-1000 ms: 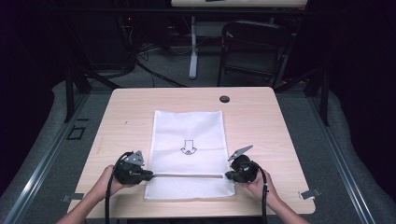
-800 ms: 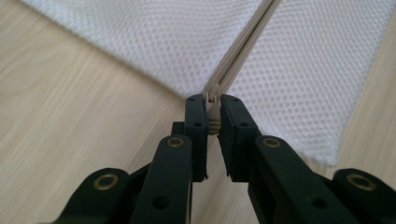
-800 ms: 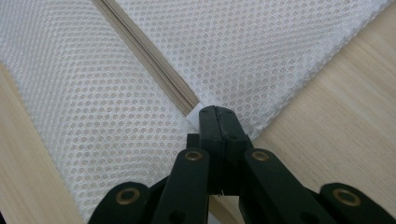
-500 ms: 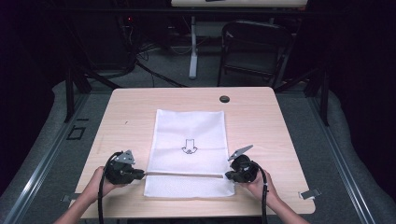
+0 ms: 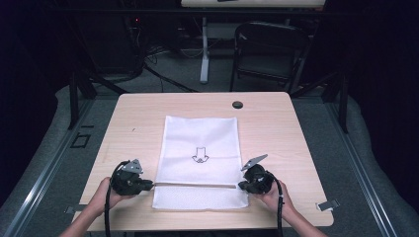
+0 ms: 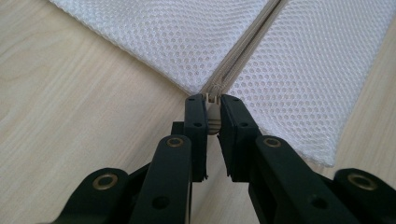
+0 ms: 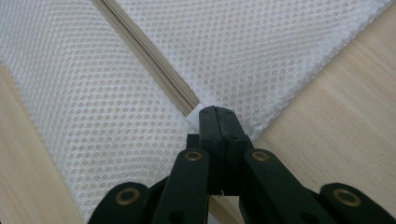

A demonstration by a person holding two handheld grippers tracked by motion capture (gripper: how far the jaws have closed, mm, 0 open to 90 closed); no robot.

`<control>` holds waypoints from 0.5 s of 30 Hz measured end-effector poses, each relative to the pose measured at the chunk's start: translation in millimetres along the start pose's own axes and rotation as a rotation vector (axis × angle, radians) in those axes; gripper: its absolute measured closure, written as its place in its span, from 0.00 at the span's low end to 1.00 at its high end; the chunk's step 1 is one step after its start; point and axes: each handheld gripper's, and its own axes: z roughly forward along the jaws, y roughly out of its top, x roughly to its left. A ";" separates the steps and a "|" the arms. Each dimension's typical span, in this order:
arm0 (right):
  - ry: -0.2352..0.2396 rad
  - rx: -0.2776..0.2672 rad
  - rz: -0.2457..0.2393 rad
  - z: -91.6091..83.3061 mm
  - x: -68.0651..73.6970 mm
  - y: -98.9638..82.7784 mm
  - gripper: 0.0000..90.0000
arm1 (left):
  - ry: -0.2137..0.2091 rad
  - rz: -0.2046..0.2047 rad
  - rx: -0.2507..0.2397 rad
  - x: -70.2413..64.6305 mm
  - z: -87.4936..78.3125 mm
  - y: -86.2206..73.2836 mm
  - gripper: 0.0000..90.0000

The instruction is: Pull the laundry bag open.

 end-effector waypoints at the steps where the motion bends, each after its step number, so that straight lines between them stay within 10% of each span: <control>1: 0.007 -0.011 -0.004 0.6 0.4 -0.2 1.00 | -0.002 0.002 -0.004 -0.2 -0.4 0.1 0.91; 6: 0.013 -0.022 -0.011 -1.8 1.6 0.2 0.88 | -0.022 -0.013 -0.032 1.2 -4.3 1.3 0.84; 15: 0.000 -0.011 -0.018 -14.0 5.7 4.8 0.57 | 0.008 -0.078 -0.066 -2.0 -18.9 6.0 0.43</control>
